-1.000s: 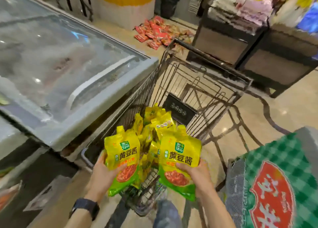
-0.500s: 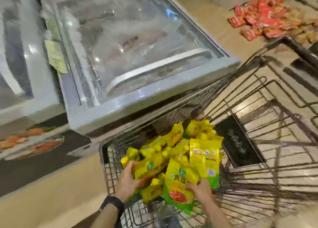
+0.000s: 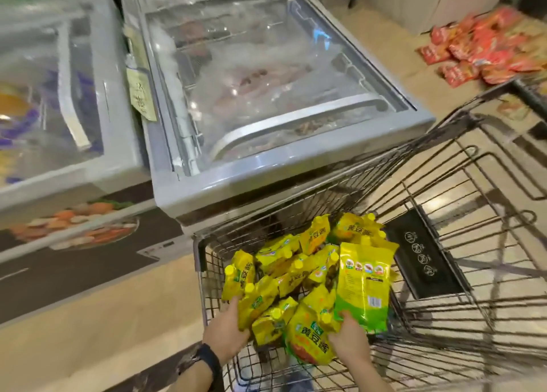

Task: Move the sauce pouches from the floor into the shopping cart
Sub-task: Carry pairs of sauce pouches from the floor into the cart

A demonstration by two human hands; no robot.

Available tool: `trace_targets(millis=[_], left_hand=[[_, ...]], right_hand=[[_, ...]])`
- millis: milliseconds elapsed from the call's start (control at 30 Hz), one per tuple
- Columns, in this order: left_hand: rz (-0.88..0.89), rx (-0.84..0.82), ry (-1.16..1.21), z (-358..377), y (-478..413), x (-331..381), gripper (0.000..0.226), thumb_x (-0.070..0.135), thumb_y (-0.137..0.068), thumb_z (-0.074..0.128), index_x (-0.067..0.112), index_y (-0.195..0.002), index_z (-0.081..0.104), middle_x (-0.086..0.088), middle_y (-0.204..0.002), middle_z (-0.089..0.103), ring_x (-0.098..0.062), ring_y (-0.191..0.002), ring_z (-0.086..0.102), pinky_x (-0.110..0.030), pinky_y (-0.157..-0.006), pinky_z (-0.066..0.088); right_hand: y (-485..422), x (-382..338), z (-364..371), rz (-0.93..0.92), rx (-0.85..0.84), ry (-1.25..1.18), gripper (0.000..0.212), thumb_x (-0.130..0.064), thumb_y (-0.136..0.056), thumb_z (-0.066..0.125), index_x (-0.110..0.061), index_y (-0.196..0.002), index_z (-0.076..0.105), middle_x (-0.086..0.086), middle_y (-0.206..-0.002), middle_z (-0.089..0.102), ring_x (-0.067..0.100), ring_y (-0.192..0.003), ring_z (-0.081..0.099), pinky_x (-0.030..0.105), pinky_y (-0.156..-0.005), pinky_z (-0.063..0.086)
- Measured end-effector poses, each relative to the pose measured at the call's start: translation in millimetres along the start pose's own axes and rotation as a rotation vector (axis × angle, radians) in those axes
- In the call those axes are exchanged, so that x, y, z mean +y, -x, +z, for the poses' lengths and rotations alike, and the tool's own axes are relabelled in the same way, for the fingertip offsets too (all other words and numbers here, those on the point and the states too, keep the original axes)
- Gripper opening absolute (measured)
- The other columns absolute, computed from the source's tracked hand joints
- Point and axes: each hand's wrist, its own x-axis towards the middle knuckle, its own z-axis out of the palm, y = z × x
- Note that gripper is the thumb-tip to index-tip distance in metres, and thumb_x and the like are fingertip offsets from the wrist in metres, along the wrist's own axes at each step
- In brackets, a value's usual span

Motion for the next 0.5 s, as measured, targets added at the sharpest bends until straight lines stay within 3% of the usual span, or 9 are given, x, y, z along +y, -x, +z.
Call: trace_targets(millis=[100, 200, 300, 367, 500], left_hand=[[0.064, -0.012, -0.186, -7.2, 12.1, -4.2, 0.075, 0.032, -0.088, 0.06, 0.027, -0.152, 0.021, -0.006, -0.144, 0.047, -0.026, -0.119, 0.061, -0.038, -0.097, 0.052], [0.136, 0.044, -0.285, -20.8, 24.4, -11.6, 0.068, 0.04, -0.091, 0.058, 0.027, -0.151, 0.028, -0.003, -0.143, 0.051, -0.025, -0.123, 0.059, -0.038, -0.101, 0.05], [0.211, 0.152, -0.215, -41.6, 34.3, -28.0, 0.059, 0.052, -0.083, 0.047, 0.03, -0.138, 0.041, -0.002, -0.13, 0.06, -0.025, -0.115, 0.062, -0.04, -0.094, 0.052], [0.239, 0.242, -0.163, -59.9, 46.1, -38.0, 0.051, 0.051, -0.083, 0.05, 0.028, -0.127, 0.045, -0.003, -0.121, 0.062, -0.026, -0.108, 0.063, -0.042, -0.088, 0.053], [0.184, 0.455, -0.214, -104.4, 83.1, -41.6, 0.056, 0.051, -0.09, 0.056, 0.027, -0.138, 0.04, -0.005, -0.128, 0.058, -0.028, -0.115, 0.06, -0.041, -0.09, 0.053]], right_hand=[[20.5, -8.8, -13.3, -0.058, 0.073, 0.048, 0.071, -0.028, -0.083, 0.07, -0.013, -0.145, 0.038, 0.007, -0.14, 0.051, 0.027, -0.127, 0.052, 0.037, -0.101, 0.045], [35.8, -19.3, -24.7, -0.155, 0.129, 0.089, 0.072, -0.03, -0.079, 0.07, -0.014, -0.143, 0.041, 0.008, -0.143, 0.047, 0.027, -0.128, 0.051, 0.038, -0.103, 0.045], [51.1, -40.3, -36.6, -0.256, 0.165, 0.181, 0.069, -0.03, -0.078, 0.07, -0.013, -0.139, 0.043, 0.01, -0.139, 0.047, 0.028, -0.129, 0.048, 0.036, -0.103, 0.043], [64.5, -62.1, -43.4, -0.343, 0.186, 0.25, 0.067, -0.031, -0.076, 0.072, -0.014, -0.136, 0.046, 0.011, -0.134, 0.049, 0.03, -0.129, 0.048, 0.04, -0.103, 0.043], [88.8, -109.5, -50.8, -0.52, 0.237, 0.379, 0.072, -0.034, -0.075, 0.071, -0.015, -0.138, 0.043, 0.009, -0.132, 0.047, 0.03, -0.127, 0.049, 0.039, -0.1, 0.045]])
